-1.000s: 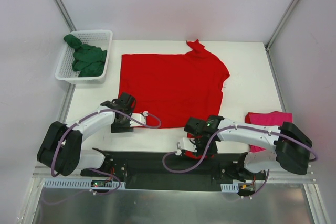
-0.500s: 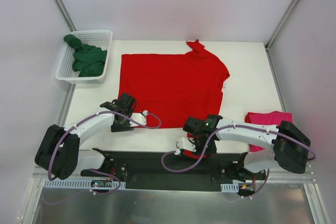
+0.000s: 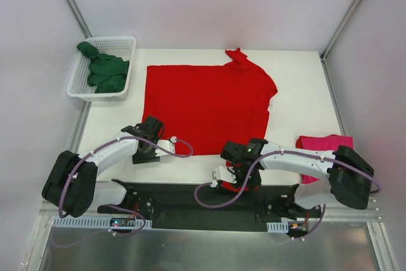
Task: Fold and stack the t-shirts
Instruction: Grap the side of the flattened tshirt closest away from the robot with both arms
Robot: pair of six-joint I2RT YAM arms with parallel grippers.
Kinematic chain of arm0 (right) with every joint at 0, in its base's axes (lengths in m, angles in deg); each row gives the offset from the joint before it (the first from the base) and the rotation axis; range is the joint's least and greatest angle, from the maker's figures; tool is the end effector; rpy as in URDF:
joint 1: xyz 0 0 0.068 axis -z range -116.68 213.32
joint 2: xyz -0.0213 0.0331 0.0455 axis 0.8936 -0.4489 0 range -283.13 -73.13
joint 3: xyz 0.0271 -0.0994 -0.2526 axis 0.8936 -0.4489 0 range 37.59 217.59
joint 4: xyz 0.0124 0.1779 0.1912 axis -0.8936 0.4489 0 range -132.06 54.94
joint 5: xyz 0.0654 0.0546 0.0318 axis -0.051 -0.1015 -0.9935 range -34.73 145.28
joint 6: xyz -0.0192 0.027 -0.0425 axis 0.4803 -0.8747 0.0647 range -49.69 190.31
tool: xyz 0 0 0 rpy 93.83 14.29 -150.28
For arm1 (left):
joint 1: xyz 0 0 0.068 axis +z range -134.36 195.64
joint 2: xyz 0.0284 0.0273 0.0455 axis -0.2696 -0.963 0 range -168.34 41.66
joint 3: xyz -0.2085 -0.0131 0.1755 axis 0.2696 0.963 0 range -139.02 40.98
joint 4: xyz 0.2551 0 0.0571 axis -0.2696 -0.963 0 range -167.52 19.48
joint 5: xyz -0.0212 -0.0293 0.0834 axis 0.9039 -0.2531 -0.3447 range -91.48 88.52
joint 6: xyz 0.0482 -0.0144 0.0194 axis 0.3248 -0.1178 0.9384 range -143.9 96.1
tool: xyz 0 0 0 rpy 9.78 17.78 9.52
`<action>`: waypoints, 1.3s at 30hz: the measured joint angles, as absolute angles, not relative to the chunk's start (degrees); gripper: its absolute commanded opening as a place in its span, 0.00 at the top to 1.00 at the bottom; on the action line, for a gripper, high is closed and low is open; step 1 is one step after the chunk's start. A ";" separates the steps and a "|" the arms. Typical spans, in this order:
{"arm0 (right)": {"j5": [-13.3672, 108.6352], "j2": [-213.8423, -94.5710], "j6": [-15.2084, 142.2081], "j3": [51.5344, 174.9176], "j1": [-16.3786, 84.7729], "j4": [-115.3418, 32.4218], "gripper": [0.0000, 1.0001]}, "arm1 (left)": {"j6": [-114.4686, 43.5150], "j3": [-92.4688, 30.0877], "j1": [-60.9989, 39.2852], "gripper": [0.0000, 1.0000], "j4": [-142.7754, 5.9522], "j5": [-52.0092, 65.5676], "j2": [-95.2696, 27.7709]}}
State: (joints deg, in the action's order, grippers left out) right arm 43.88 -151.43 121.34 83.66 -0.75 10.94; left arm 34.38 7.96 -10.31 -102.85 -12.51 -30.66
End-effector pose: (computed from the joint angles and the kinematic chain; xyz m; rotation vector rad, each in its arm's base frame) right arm 0.0876 0.1963 0.1835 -2.5937 1.6339 0.3181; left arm 0.1843 -0.0821 0.1530 1.8855 2.1526 0.3941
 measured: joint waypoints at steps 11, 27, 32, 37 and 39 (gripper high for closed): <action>43.88 -151.43 121.36 83.66 -0.75 10.94 0.99 | 33.88 5.97 -10.29 0.44 -103.36 -13.38 -33.94; 43.85 -151.43 121.38 83.66 -0.75 10.98 0.99 | 32.55 4.90 -10.29 1.00 -101.98 -13.95 -36.51; 43.88 -151.43 121.34 83.66 -0.75 11.00 0.99 | 32.35 4.90 -10.29 1.00 -101.76 -13.97 -36.51; 43.55 -151.41 121.27 84.57 -0.73 12.29 0.99 | 31.81 4.90 -10.31 1.00 -102.13 -13.97 -35.18; 42.85 -151.17 121.03 86.39 -0.73 13.32 0.99 | 31.13 4.88 -10.75 1.00 -102.90 -14.02 -33.70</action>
State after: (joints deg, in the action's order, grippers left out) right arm 42.85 -151.17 121.03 86.39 -0.73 13.32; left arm 31.13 4.88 -10.75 -102.90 -14.02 -33.70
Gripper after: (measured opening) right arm 0.029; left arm 0.010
